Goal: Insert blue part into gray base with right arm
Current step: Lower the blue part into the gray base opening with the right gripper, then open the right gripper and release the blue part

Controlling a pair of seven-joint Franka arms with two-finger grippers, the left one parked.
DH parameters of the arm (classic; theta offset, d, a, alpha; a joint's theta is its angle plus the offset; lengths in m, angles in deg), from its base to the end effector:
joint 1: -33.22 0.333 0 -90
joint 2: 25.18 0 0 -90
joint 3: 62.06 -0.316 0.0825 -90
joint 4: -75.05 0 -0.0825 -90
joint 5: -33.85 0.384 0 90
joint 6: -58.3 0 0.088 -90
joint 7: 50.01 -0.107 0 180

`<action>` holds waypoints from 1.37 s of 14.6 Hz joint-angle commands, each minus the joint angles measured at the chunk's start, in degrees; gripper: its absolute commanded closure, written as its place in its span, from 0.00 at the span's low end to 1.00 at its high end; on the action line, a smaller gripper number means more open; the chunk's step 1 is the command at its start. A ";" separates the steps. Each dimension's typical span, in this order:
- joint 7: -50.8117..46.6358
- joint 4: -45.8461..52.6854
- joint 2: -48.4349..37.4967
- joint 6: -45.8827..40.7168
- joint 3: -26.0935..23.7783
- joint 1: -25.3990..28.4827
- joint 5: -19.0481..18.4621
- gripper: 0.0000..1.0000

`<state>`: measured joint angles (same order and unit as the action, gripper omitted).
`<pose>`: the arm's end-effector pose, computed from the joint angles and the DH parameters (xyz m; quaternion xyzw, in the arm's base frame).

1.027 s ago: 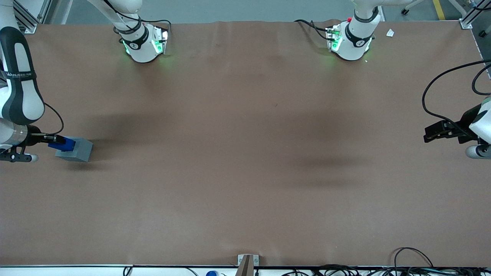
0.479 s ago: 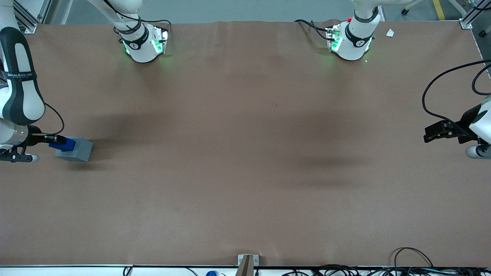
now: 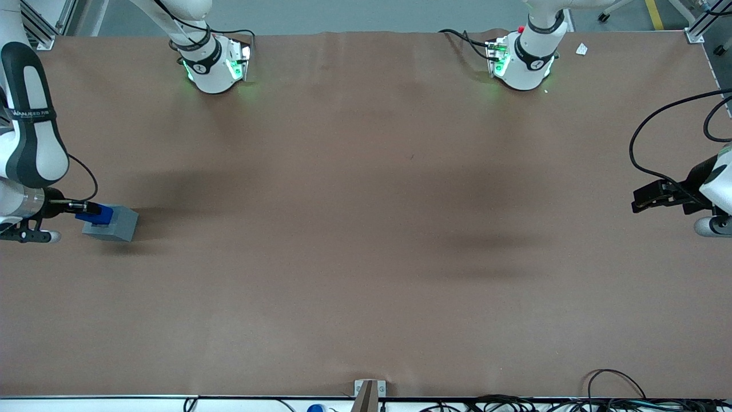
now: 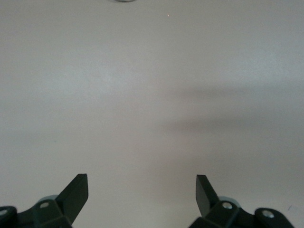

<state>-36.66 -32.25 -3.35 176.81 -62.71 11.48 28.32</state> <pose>0.5681 -0.2248 0.2961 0.9942 -0.0406 -0.0995 0.0089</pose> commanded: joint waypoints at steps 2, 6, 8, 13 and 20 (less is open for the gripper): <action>-1.14 2.36 1.63 -0.47 -0.59 -0.05 -0.09 0.99; -1.14 2.98 2.77 -0.39 -0.59 -0.14 -0.09 0.99; -1.14 2.98 3.39 -0.39 -0.59 -0.14 -0.09 0.99; -1.14 3.07 3.83 -0.38 -0.68 -0.23 -0.09 0.17; -1.05 3.33 -1.34 -2.04 -0.94 -0.05 0.09 0.00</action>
<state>-37.12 -28.42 -1.00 176.62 -62.98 11.56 28.33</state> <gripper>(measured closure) 0.000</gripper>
